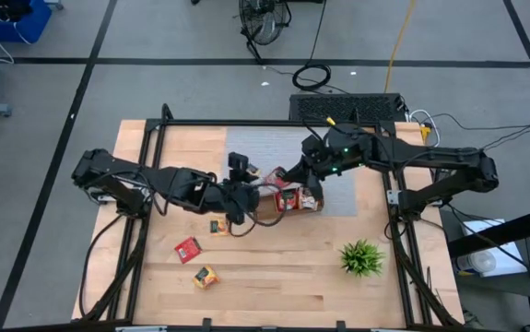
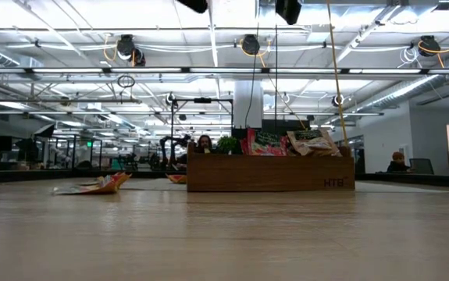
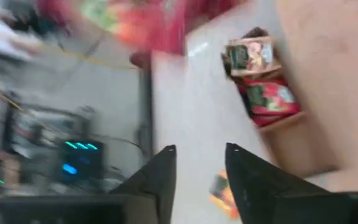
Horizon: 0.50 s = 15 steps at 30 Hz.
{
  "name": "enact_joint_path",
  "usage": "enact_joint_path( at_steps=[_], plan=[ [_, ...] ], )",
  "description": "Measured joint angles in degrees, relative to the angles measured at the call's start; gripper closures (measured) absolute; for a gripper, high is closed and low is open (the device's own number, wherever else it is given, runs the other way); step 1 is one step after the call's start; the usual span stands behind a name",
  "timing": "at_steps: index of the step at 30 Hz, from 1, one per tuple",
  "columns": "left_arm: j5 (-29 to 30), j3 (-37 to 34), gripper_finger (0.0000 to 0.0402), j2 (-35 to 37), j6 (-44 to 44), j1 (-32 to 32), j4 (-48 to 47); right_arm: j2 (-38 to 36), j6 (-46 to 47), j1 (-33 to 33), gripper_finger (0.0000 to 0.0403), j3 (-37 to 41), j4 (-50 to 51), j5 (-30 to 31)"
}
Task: Pick & Place Tea
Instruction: Put the red tea bag into the middle section of the wooden organizer
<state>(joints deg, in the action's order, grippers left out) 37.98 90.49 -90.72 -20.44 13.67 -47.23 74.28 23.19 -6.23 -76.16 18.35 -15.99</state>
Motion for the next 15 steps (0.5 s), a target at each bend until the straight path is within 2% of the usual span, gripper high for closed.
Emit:
enact_joint_path(
  at_steps=[5,9,12,15],
  plan=[
    [-7.26,0.08,0.0214,2.32,20.35,-2.53,-5.25,-0.61,-7.18,-0.05,0.0403,-0.09,1.01,-1.21],
    [-14.92,0.11,0.0188,4.29,34.07,-4.70,-7.86,0.68,-14.02,-0.01,0.0403,-2.44,6.89,-2.25],
    [-19.12,0.16,0.0180,5.07,41.28,-5.95,-7.79,2.50,-20.01,-0.01,0.0403,-7.21,15.23,-0.64],
    [-20.55,0.05,0.0183,6.11,44.71,-6.33,-8.17,4.77,-25.92,-0.03,0.0403,-12.00,23.06,2.05]
  ],
)
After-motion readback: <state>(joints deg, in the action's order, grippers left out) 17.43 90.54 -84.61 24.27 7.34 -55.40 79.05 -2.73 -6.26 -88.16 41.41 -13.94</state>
